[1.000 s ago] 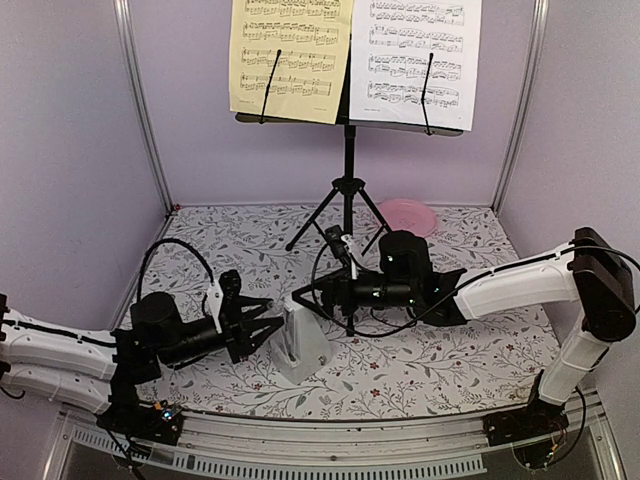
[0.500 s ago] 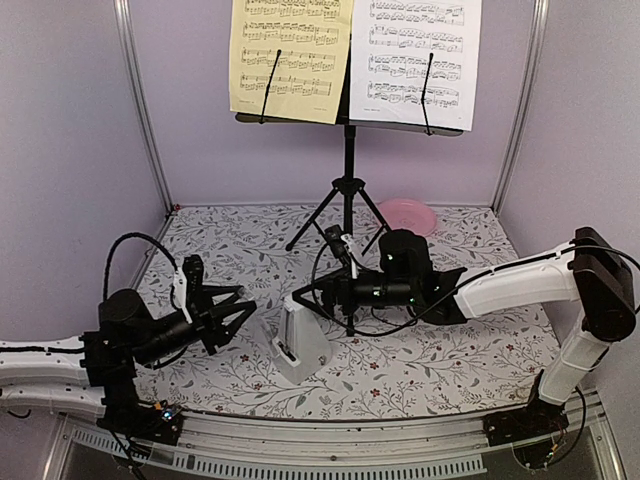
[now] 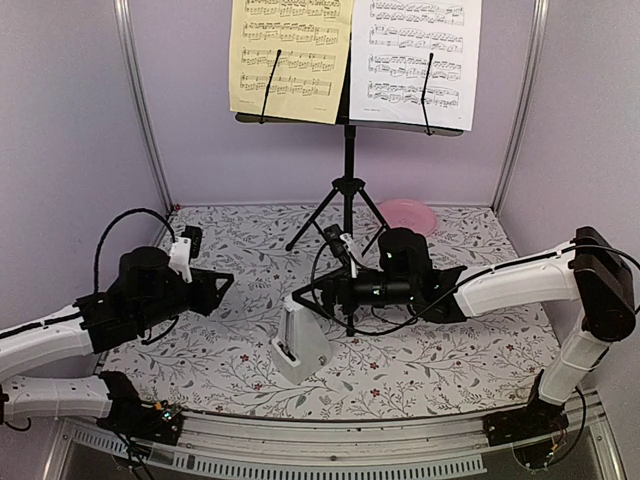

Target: Set up the instrument practice props

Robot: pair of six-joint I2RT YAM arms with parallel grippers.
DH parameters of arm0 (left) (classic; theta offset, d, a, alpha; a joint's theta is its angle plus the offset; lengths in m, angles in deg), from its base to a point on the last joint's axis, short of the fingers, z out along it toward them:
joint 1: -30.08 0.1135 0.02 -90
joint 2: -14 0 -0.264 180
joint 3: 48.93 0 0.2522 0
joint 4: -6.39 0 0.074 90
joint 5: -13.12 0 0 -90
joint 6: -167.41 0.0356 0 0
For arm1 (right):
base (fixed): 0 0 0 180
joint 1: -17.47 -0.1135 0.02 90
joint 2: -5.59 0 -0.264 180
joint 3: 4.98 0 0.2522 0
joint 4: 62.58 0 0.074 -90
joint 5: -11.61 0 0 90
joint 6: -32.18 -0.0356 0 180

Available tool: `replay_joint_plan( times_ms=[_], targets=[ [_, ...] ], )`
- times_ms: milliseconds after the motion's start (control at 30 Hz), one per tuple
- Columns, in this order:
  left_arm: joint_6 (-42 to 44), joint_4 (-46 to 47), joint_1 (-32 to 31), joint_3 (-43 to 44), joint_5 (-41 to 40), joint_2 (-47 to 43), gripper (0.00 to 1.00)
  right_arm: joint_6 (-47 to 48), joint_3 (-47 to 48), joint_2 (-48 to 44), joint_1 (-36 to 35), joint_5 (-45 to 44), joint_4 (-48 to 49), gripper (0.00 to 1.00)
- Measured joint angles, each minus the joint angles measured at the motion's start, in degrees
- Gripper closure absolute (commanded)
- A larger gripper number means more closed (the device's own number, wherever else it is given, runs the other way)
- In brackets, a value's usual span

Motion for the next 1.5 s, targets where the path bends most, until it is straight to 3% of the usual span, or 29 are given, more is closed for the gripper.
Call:
replay_joint_plan(
  times_ms=[300, 833, 933, 1100, 1267, 1500],
  targets=[
    [-2.58, -5.4, 7.15, 3.54, 3.45, 14.49, 0.86, 0.52, 0.04, -0.02, 0.0, 0.02, -0.04, 0.06],
    [-1.16, 4.57, 13.22, 9.57, 9.01, 37.29, 0.85, 0.57, 0.52, -0.09, 0.0, 0.2, -0.37, 0.06],
    [-0.5, 6.19, 13.86, 11.08, 9.94, 41.79, 0.8, 0.63, 0.74, -0.09, 0.0, 0.31, -0.74, 0.05],
    [0.48, 8.2, 14.47, 12.85, 11.52, 47.01, 0.57, 1.03, 1.36, -0.09, 0.0, 0.52, -1.77, 0.05],
    [0.81, 9.86, 14.67, 12.63, 13.0, 46.4, 0.44, 1.88, 2.25, -0.09, 0.02, 0.76, -3.39, 0.04],
    [1.36, 17.86, 12.46, 1.62, 16.76, 28.83, 0.48, 2.54, 3.04, -0.11, 0.04, 1.05, -4.7, 0.04]
  ],
)
